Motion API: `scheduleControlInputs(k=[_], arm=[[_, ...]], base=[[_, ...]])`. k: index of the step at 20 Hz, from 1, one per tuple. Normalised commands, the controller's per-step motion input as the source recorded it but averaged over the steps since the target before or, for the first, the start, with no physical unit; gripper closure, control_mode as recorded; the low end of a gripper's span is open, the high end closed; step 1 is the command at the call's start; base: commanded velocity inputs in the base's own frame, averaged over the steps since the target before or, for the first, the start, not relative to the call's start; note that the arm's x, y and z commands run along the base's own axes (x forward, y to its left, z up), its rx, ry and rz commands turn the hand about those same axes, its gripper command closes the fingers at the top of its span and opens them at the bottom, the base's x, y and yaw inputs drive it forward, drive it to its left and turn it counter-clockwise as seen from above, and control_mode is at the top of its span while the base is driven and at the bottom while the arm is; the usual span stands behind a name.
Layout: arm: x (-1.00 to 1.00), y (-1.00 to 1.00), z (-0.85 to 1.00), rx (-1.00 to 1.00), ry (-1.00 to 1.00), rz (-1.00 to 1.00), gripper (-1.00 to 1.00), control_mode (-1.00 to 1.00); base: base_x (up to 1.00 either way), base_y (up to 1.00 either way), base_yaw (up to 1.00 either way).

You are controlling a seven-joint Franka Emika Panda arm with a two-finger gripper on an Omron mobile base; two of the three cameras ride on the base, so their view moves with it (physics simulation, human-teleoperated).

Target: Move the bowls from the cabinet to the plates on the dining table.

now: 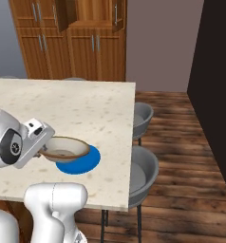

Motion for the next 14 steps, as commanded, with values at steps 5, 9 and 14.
scheduleControlInputs(k=[5,9,14], arm=[[0.23,-0.04,-0.19,0.0,-0.04,0.0,1.0,-1.0],[0.26,0.0,-0.16,0.0,-0.1,0.0,1.0,-1.0],[0.22,0.0,-0.14,0.0,-0.05,0.0,1.0,-1.0]], base=[[0.0,0.0,0.0],[0.0,0.0,0.0],[0.0,0.0,0.0]])
